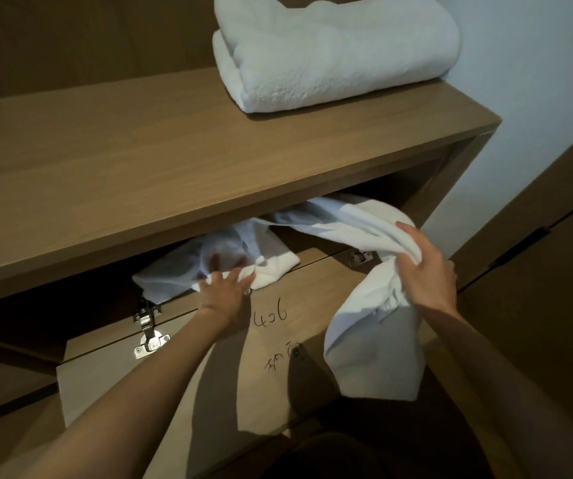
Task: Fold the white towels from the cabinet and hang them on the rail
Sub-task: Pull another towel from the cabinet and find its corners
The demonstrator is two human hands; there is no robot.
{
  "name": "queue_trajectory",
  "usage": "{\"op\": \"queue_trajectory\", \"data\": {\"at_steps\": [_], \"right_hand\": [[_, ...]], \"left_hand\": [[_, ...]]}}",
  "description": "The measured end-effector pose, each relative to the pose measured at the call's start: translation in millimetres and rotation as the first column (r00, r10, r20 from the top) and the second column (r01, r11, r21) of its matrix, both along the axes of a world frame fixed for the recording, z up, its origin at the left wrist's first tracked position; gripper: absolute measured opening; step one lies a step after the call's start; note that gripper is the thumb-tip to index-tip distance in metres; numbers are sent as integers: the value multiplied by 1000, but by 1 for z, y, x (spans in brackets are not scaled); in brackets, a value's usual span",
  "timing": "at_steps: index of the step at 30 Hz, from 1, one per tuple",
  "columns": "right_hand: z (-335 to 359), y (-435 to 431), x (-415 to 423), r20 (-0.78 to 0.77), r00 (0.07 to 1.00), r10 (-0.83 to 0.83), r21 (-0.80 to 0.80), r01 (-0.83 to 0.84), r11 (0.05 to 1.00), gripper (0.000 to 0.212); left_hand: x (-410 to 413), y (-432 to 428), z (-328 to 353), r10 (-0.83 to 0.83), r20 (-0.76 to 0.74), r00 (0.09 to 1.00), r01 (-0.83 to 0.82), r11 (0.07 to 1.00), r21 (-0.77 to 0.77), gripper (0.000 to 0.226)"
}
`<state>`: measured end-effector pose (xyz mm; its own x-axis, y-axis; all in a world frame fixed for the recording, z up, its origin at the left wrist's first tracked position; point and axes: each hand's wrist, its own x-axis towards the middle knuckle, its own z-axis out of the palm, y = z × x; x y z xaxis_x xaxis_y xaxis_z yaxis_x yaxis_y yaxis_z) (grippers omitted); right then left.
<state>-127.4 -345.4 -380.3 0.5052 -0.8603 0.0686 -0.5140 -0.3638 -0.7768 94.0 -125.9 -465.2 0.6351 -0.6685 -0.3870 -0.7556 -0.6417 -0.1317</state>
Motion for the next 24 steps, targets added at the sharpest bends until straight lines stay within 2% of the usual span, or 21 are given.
{"op": "queue_trajectory", "data": {"at_steps": [3,6,11,16,19,24], "right_hand": [[17,1,-17,56,998,-39,-30,41,999,52],[24,3,-27,56,998,-25,-64,28,998,49],[53,24,-27,-17,999,52,-97,-53,994,50],[124,43,-33,-130,990,55,-38,-60,997,36],[184,48,-41,-187,977,98,-26,-105,994,41],[296,53,-55,-187,970,157,52,-150,987,44]], "left_hand": [[11,-8,10,182,-64,981,-181,983,29,61],[13,-14,20,235,-93,968,-234,972,18,52],[-23,-21,58,112,-142,983,-138,973,-183,54],[-66,-31,138,-53,-327,943,-105,889,-445,68],[-88,-35,198,-81,-416,906,-147,860,-489,76],[-117,-27,306,-88,-524,847,-173,886,-429,84]]}}
